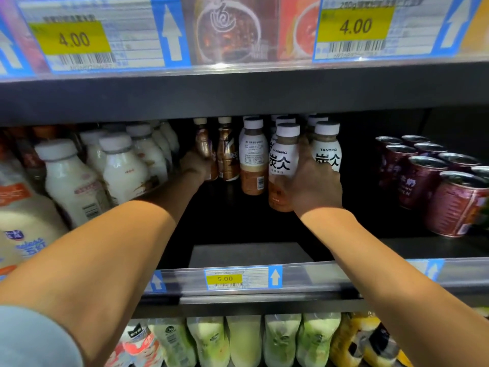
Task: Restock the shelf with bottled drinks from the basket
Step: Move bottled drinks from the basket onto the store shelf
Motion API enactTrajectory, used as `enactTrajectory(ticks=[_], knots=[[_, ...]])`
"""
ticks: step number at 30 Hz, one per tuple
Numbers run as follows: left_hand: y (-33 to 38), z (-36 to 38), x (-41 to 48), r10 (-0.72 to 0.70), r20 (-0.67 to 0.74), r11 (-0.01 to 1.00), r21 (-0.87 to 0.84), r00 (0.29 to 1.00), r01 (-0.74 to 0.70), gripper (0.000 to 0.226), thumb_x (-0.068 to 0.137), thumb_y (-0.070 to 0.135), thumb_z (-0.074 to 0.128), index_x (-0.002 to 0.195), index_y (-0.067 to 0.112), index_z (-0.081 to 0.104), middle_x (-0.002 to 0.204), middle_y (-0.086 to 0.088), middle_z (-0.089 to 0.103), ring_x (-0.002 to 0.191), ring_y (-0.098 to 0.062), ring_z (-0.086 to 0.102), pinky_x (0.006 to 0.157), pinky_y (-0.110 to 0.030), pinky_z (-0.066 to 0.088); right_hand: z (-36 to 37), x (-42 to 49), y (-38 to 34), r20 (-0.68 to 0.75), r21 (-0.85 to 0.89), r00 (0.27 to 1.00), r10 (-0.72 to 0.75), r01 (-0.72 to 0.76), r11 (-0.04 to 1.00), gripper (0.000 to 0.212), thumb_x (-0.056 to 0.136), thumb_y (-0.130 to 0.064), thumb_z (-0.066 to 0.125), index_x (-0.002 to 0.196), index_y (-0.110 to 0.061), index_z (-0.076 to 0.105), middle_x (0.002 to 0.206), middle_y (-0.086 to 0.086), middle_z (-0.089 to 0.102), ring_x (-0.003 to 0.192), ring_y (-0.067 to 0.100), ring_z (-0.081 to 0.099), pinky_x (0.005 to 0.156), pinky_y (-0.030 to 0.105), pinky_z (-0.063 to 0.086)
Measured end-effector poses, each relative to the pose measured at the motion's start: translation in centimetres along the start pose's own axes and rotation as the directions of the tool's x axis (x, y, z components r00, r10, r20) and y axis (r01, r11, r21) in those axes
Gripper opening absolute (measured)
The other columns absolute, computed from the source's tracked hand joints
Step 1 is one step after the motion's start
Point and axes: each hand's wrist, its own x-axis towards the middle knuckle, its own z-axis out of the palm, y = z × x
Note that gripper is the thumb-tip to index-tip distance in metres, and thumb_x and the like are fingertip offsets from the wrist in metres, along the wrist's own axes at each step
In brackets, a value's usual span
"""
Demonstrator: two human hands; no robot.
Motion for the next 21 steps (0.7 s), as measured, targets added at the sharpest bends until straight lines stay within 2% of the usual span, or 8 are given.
enactTrajectory(ticks=[2,8,12,14,16,18,19,21], knots=[[0.0,-0.1,0.1,0.001,0.043,0.999,0.045,0.999,-0.003,0.044,0.097,0.023,0.058,0.135,0.002,0.053,0.137,-0.019,0.056,0.125,-0.033,0.054,0.095,-0.032,0.044,0.1,0.1,0.0,-0.007,0.011,1.0,-0.014,0.014,1.0,0.09,0.085,-0.047,0.069,0.154,-0.034,0.014,0.118,0.017,0.065,0.109,0.039,0.061,0.086,0.041,0.049],[-1.0,0.6,0.8,0.011,0.046,1.0,-0.005,0.999,-0.011,0.05,0.092,0.025,0.065,0.137,0.007,0.053,0.136,-0.016,0.058,0.122,-0.032,0.057,0.093,-0.03,0.045,0.2,0.1,0.1,-0.013,0.015,0.999,-0.029,0.029,0.999,0.087,0.087,-0.043,0.067,0.154,-0.033,0.014,0.123,0.016,0.063,0.111,0.039,0.061,0.086,0.042,0.049],[-1.4,0.9,1.0,0.041,0.015,0.999,-0.007,0.999,-0.041,0.052,0.09,0.025,0.067,0.138,0.014,0.052,0.136,-0.015,0.059,0.123,-0.032,0.057,0.099,-0.035,0.046,0.5,0.1,0.1,-0.022,-0.026,1.0,-0.02,0.02,0.999,0.09,0.087,-0.047,0.066,0.155,-0.032,0.009,0.125,0.016,0.062,0.112,0.039,0.06,0.085,0.043,0.049],[-1.4,0.8,0.9,0.021,0.044,0.999,-0.026,0.999,-0.019,0.055,0.087,0.028,0.069,0.138,0.014,0.052,0.134,-0.013,0.06,0.121,-0.03,0.058,0.1,-0.036,0.047,0.7,0.1,0.2,-0.035,-0.04,0.999,-0.019,0.017,0.999,0.09,0.087,-0.048,0.066,0.155,-0.032,0.009,0.125,0.016,0.061,0.112,0.039,0.06,0.085,0.043,0.049],[-1.9,1.1,1.7,-0.033,0.113,0.999,-0.026,0.993,0.036,0.072,0.078,0.042,0.072,0.141,0.013,0.049,0.134,-0.011,0.061,0.12,-0.028,0.059,0.101,-0.038,0.047,0.7,0.0,0.1,-0.045,-0.073,0.998,-0.038,0.035,0.997,0.091,0.087,-0.049,0.066,0.155,-0.03,0.009,0.124,0.017,0.062,0.11,0.04,0.061,0.084,0.043,0.049],[-4.4,3.2,5.7,-0.106,0.115,0.992,0.084,0.988,0.097,0.1,0.061,0.065,0.062,0.143,0.013,0.045,0.137,-0.009,0.058,0.122,-0.03,0.057,0.104,-0.043,0.044,0.1,-0.3,-0.1,-0.049,-0.121,0.997,-0.055,0.049,0.991,0.094,0.087,-0.05,0.065,0.156,-0.027,0.006,0.121,0.019,0.063,0.107,0.041,0.063,0.08,0.043,0.05],[-4.4,3.4,5.9,-0.125,0.102,0.983,0.151,0.987,0.108,0.104,0.056,0.072,0.057,0.142,0.014,0.046,0.138,-0.009,0.057,0.123,-0.03,0.056,0.104,-0.044,0.043,-0.4,-0.5,-0.3,-0.053,-0.134,0.997,-0.057,0.049,0.99,0.095,0.087,-0.051,0.065,0.156,-0.025,0.006,0.119,0.019,0.064,0.105,0.041,0.063,0.077,0.042,0.049],[-1.2,1.2,1.5,-0.084,0.146,0.973,0.227,0.986,0.049,0.086,0.067,0.07,0.059,0.133,0.014,0.055,0.131,-0.009,0.06,0.118,-0.03,0.058,0.1,-0.037,0.044,-1.7,-1.0,-0.8,-0.083,-0.174,0.995,-0.059,0.043,0.984,0.086,0.088,-0.054,0.062,0.154,-0.022,0.018,0.113,0.019,0.066,0.102,0.042,0.064,0.069,0.037,0.042]])
